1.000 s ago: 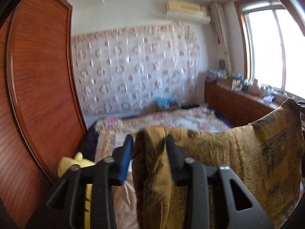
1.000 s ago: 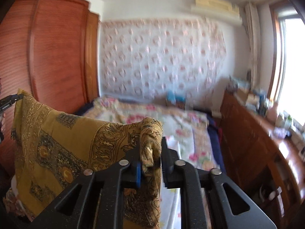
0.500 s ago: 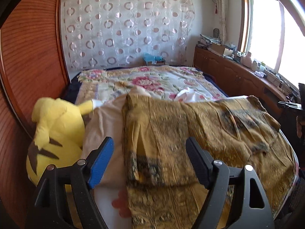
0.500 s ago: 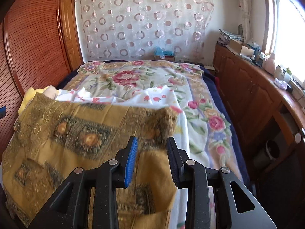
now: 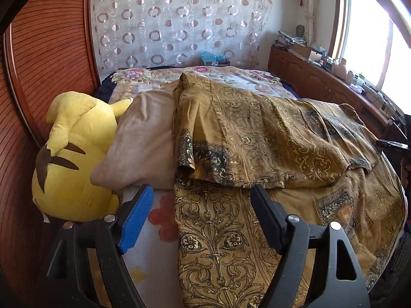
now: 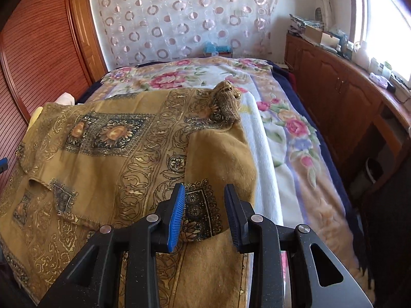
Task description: Fold small clothes
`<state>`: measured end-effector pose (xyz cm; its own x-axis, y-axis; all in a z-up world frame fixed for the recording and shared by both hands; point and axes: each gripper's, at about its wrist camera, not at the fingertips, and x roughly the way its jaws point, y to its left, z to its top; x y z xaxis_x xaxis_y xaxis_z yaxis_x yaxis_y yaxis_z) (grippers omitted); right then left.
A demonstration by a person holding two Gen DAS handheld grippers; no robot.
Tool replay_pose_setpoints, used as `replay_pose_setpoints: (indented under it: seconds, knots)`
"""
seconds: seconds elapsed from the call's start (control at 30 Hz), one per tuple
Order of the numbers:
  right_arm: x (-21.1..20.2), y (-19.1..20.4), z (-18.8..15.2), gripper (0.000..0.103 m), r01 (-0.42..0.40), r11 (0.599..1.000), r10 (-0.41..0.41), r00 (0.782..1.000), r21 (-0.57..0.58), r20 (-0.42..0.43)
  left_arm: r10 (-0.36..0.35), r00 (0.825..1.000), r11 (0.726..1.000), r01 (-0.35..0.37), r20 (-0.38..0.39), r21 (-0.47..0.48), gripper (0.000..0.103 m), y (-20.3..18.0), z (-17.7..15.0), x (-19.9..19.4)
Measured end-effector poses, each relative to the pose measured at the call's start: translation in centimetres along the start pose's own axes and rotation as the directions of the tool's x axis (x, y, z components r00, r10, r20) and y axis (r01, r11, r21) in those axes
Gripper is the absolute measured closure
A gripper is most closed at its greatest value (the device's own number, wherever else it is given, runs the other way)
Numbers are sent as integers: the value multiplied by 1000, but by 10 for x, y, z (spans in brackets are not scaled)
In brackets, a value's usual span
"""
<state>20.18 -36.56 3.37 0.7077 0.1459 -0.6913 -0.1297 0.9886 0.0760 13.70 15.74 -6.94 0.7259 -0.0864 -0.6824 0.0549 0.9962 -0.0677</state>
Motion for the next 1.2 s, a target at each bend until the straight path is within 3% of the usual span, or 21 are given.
replay_pose_setpoints:
  seconds: [0.27, 0.5, 0.67, 0.77, 0.93, 1.07, 1.2]
  knots:
    - [12, 4, -4, 70, 22, 999, -23, 1000, -43, -18, 13, 1000, 1000, -13, -21, 20, 25, 0, -4, 13]
    - [14, 3, -1, 70, 19, 999, -19, 1000, -39, -16, 26, 1000, 1000, -26, 10, 15, 26, 6, 15, 26]
    - [18, 6, -7, 70, 26, 999, -27, 1000, -47, -14, 33, 999, 999, -33, -9, -4, 53, 12, 26, 40]
    - [18, 6, -7, 70, 28, 998, -28, 1000, -48, -14, 56, 998, 998, -56, -21, -4, 59, 12, 28, 46]
    - [17, 6, -8, 70, 31, 998, -31, 999, -52, -14, 62, 997, 998, -62, -46, -6, 60, 13, 29, 56]
    - [16, 5, -8, 70, 31, 998, -32, 999, -54, -14, 77, 995, 997, -76, -63, 13, 93, 11, 32, 60]
    - [15, 5, -8, 70, 37, 998, -38, 999, -58, -13, 58, 998, 997, -58, -8, 42, 99, 0, 34, 45]
